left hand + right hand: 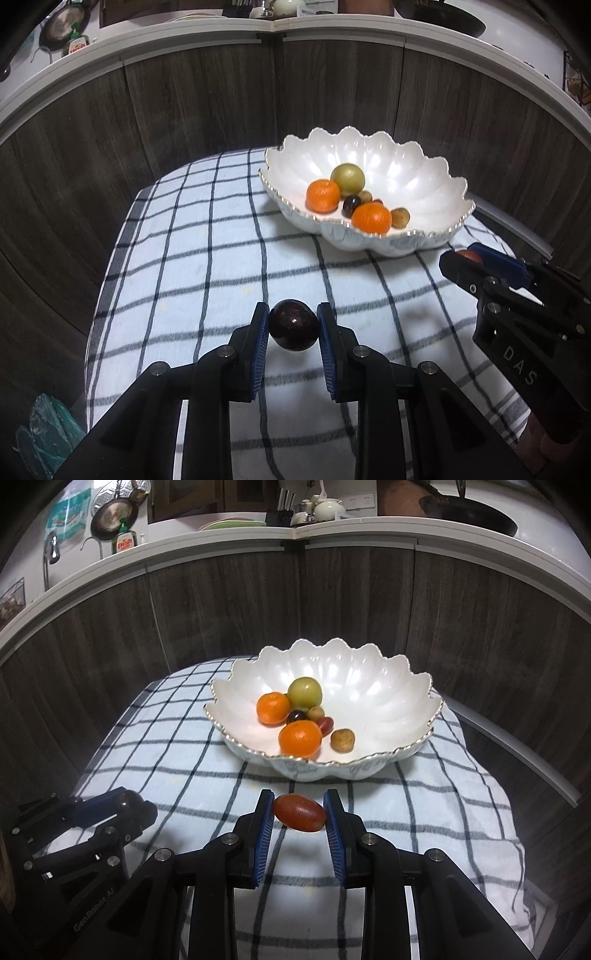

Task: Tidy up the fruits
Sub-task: 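Lift and carry the dark plum with left gripper while right carries the red date over the bowl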

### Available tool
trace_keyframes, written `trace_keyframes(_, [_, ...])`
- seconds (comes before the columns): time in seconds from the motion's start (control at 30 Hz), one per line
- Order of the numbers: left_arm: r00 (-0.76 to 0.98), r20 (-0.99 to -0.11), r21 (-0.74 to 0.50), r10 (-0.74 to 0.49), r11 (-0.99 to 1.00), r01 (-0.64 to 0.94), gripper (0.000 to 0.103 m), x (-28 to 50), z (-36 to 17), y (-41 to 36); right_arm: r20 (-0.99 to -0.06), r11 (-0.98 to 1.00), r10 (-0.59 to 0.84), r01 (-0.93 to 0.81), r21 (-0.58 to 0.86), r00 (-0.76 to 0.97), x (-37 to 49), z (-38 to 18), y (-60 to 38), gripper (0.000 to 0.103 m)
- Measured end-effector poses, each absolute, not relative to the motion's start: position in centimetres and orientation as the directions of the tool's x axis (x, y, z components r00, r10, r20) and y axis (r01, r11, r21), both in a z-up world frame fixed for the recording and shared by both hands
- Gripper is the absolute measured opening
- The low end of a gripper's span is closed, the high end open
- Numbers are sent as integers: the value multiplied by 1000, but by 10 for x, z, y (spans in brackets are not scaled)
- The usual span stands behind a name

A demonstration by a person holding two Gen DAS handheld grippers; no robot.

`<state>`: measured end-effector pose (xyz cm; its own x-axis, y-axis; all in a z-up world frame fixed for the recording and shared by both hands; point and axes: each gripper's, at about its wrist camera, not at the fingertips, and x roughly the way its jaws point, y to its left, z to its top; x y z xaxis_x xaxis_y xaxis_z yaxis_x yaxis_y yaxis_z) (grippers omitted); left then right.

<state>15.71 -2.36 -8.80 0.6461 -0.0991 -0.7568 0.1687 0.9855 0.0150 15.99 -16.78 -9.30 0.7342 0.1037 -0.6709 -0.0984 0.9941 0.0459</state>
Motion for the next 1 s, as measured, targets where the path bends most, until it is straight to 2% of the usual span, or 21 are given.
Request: trace_keyframes(1.0, [674,-726,1,-136,980,199,27,253,-57,-73,-621,999,-3,27,30,784,238,-59,-225,29])
